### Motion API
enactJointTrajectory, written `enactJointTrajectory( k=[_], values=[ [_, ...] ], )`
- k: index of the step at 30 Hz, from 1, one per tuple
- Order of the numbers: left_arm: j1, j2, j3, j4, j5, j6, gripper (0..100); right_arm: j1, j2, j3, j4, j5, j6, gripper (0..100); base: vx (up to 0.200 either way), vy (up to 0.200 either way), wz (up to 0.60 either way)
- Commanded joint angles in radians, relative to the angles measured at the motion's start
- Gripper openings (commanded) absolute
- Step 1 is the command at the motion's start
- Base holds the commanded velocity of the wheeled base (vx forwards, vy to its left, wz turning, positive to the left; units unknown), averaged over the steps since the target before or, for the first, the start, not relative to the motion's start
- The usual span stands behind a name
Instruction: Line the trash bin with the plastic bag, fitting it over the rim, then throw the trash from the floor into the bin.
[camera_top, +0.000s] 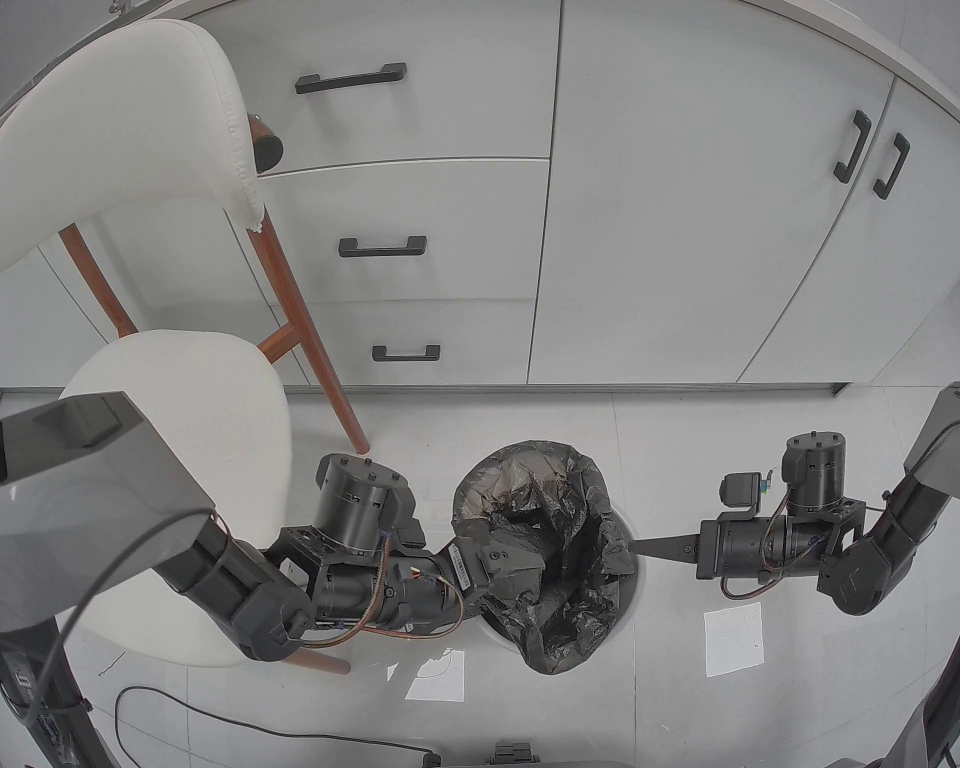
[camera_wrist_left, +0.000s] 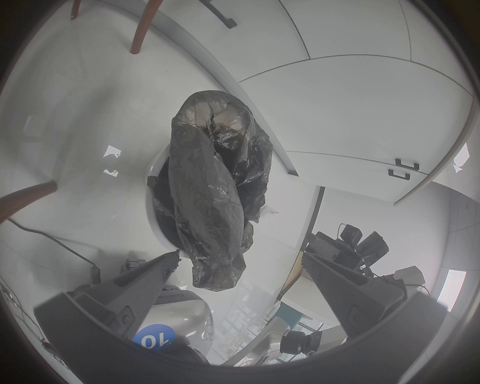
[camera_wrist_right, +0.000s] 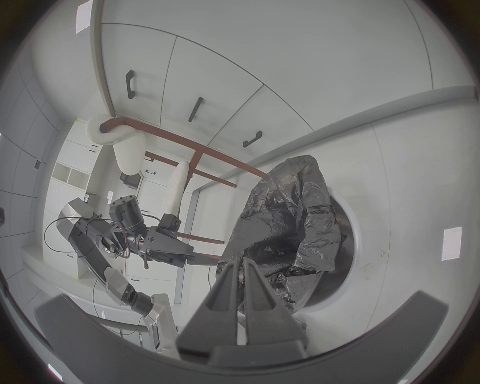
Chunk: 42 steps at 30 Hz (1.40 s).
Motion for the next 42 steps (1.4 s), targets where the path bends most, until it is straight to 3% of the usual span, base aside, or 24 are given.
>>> enactJointTrajectory(
  k=[1,5,9,20,21,31,36,42],
  values=[
    [-0.021,0.029,-0.015,-0.002,0.005,0.007,100,0.01,0.041,-0.005,0.0,0.0,-0.001,0,0.0,0.0,0.0],
    [-0.036,0.04,-0.018,0.0,0.036,0.013,100,0.024,0.061,-0.012,0.0,-0.002,-0.024,0,0.0,0.0,0.0],
    [-0.065,0.061,-0.012,0.0,0.11,0.086,100,0.024,0.104,-0.024,0.001,-0.009,-0.073,0,0.0,0.0,0.0],
    [-0.056,-0.013,0.002,0.0,0.111,0.092,100,-0.002,0.069,-0.061,-0.008,-0.038,-0.075,0,0.0,0.0,0.0],
    [-0.054,-0.025,0.003,0.0,0.11,0.092,100,-0.008,0.054,-0.058,-0.01,-0.038,-0.079,100,0.0,0.0,0.0],
    [-0.064,0.015,0.002,0.0,0.113,0.096,100,0.002,0.077,-0.043,0.049,-0.038,-0.084,100,0.0,0.0,0.0],
    [-0.065,0.01,0.013,0.0,0.114,0.097,100,0.004,0.115,-0.055,0.059,-0.038,-0.142,100,0.0,0.0,0.0],
    [-0.065,0.007,0.011,0.0,0.114,0.097,100,0.012,0.169,-0.097,0.059,-0.038,-0.147,100,0.0,0.0,0.0]
  ],
)
